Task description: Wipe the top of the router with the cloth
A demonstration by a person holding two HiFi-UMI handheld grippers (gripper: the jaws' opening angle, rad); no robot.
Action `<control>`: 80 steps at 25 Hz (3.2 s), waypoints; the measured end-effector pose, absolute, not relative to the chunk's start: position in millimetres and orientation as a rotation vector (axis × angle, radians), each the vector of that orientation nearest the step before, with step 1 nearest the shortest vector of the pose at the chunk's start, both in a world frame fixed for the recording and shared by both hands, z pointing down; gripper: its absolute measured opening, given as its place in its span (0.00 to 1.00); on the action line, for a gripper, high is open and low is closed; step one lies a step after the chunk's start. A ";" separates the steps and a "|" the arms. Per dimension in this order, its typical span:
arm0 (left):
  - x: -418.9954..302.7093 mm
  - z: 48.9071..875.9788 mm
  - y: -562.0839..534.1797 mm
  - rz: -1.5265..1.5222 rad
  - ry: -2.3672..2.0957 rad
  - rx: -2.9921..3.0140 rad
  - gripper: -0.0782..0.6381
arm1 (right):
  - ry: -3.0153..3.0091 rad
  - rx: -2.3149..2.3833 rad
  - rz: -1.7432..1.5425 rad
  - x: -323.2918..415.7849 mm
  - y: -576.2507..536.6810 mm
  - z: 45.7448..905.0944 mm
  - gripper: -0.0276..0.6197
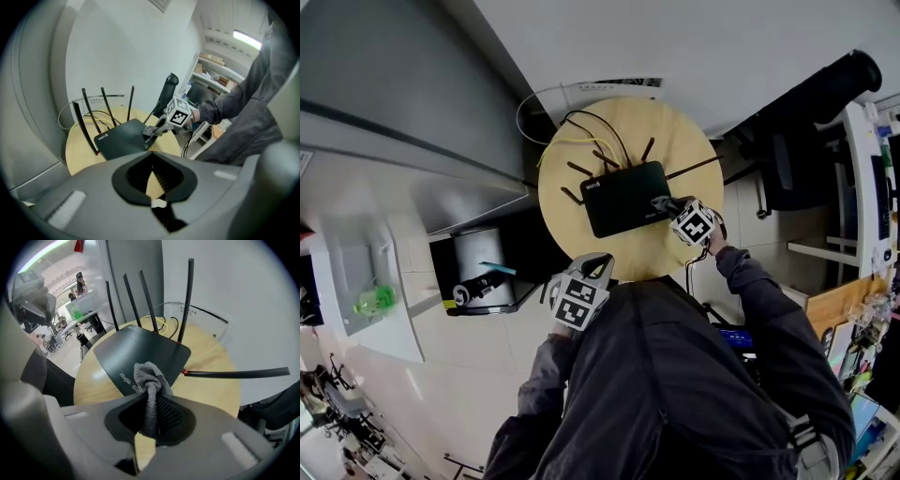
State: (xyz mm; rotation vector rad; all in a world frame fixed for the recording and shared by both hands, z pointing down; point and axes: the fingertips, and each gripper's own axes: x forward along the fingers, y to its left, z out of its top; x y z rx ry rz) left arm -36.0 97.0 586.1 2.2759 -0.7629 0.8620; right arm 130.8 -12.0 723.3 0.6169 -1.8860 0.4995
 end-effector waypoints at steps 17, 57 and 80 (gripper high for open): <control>-79.1 586.9 117.4 0.845 -0.756 2.268 0.11 | -2.057 0.447 0.422 -13.9 47.8 695.7 0.10; -33.6 585.8 109.2 0.963 -0.691 2.273 0.11 | -1.866 0.910 0.947 148.1 29.5 759.5 0.10; 29.9 572.5 66.6 0.976 -0.832 2.313 0.11 | -2.400 0.587 0.312 115.2 11.0 556.0 0.10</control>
